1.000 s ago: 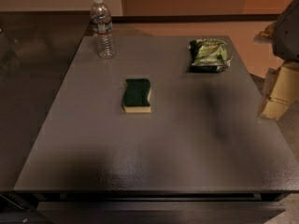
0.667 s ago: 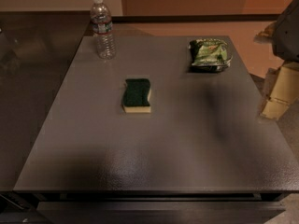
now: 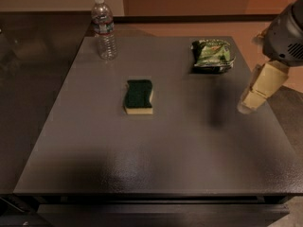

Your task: Move green jalapeno chip bag near sponge

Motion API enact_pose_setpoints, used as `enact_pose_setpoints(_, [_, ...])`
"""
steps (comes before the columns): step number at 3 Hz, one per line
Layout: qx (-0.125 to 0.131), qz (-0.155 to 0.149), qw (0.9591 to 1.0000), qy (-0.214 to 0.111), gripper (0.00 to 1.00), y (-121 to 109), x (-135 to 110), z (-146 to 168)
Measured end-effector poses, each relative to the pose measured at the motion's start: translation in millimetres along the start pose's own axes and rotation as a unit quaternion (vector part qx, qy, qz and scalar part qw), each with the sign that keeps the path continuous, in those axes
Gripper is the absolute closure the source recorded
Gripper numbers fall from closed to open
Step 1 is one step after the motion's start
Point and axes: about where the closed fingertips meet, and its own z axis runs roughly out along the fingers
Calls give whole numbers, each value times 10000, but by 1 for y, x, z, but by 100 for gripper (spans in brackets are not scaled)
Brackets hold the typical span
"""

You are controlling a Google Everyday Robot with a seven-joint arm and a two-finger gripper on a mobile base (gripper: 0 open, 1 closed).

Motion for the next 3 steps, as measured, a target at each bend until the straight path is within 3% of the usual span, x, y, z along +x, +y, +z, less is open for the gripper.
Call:
enact_pose_setpoints(1, [99,634,9969,-461,0,-34,-6,36])
enact_pose_setpoints(3, [259,1525,9836,-930,0,-79,-8,68])
